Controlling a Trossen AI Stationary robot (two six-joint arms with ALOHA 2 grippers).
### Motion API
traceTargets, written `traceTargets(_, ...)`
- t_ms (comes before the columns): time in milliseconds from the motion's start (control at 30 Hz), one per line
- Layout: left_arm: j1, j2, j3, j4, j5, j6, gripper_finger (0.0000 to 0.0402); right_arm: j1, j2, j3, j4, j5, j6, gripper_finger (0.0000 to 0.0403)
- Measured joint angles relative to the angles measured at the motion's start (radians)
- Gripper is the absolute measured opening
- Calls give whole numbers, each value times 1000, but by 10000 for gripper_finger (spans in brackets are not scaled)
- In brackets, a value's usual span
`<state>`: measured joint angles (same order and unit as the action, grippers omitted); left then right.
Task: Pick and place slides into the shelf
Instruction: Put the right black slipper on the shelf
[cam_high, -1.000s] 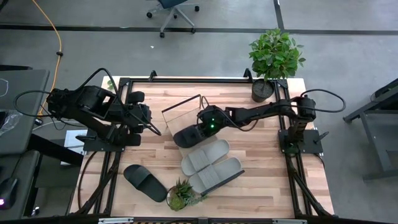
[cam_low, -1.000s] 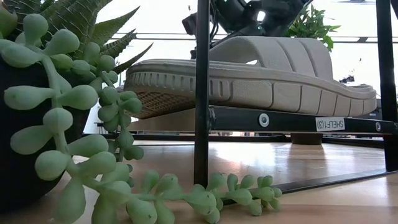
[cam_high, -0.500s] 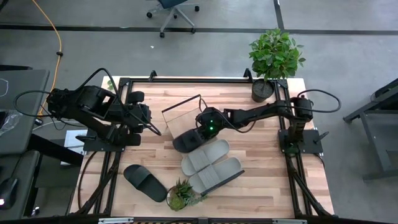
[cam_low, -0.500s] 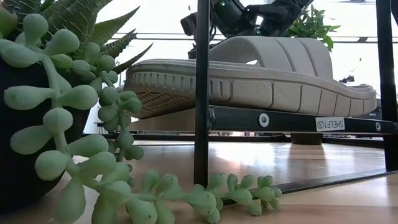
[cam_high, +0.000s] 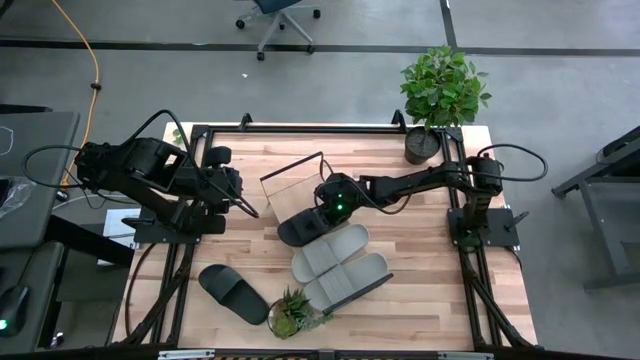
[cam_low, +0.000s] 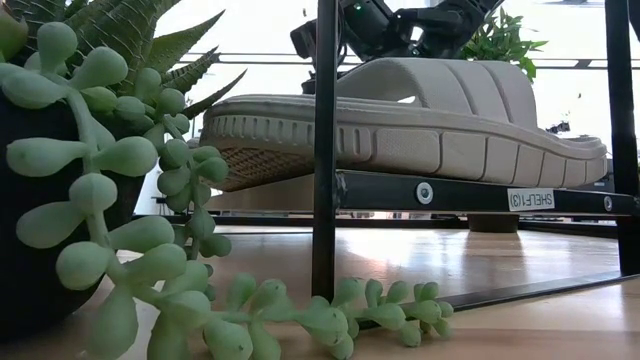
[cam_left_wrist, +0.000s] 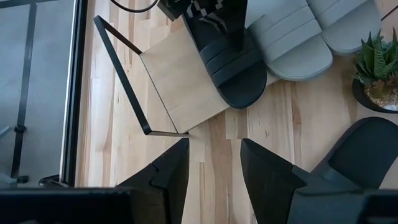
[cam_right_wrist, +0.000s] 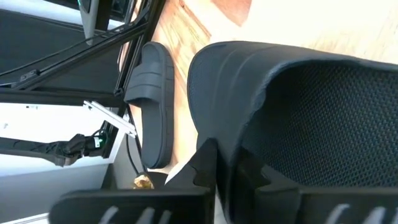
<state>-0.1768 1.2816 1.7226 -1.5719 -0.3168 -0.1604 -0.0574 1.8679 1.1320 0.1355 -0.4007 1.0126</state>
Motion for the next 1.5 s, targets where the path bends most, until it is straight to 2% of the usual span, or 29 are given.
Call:
traceTargets(300,0,0,0,0,0,0,133,2,0,0,-6,-2,26,96)
traceTargets(467,0,0,0,0,0,0,133,2,0,0,-15,7,26,123)
traceTargets(867,0,0,0,1,0,0,133,2,0,0,-52,13,14,129)
traceTargets(1500,0,0,0,1,-1,3,133,-3,-53,0,-169,81,-34,129)
